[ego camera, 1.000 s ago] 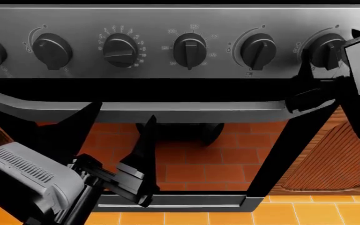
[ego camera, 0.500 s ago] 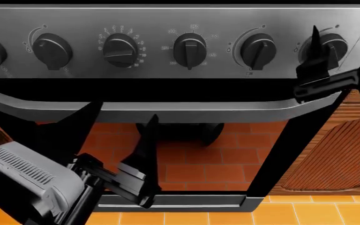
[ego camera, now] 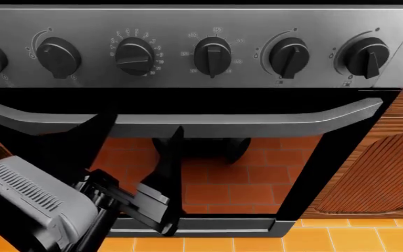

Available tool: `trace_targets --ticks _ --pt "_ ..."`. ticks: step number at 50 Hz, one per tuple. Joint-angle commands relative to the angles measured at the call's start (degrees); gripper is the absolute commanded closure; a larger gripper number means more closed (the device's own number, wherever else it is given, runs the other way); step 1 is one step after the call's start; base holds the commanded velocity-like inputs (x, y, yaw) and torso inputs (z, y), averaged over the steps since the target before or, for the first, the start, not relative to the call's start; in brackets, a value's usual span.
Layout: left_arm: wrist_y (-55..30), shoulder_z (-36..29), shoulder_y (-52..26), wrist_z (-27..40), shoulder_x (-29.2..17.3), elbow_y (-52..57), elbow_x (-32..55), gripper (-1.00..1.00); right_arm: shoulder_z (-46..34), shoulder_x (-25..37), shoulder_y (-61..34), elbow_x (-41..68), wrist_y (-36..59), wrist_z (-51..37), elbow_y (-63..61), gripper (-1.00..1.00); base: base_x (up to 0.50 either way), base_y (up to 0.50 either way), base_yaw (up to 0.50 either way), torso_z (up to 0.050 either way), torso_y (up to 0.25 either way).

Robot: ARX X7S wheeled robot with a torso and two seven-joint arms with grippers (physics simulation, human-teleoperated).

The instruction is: Frozen meat rests on a plate on the counter. Retrieve the meat and place it in a pot on a burner. Then turn the burner on.

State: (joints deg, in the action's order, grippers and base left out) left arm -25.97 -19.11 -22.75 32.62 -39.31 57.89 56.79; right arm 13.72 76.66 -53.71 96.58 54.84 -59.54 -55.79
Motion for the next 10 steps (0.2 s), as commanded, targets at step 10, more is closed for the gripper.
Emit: trace_targets --ticks 10 --pt "0.5 -1.1 -3.7 3.5 -2.6 1.7 2.4 -1.00 26.2 -2.7 7.3 13.7 8.1 -3.7 -2.6 -1.00 0.00 0.00 0.00 0.000 0.000"
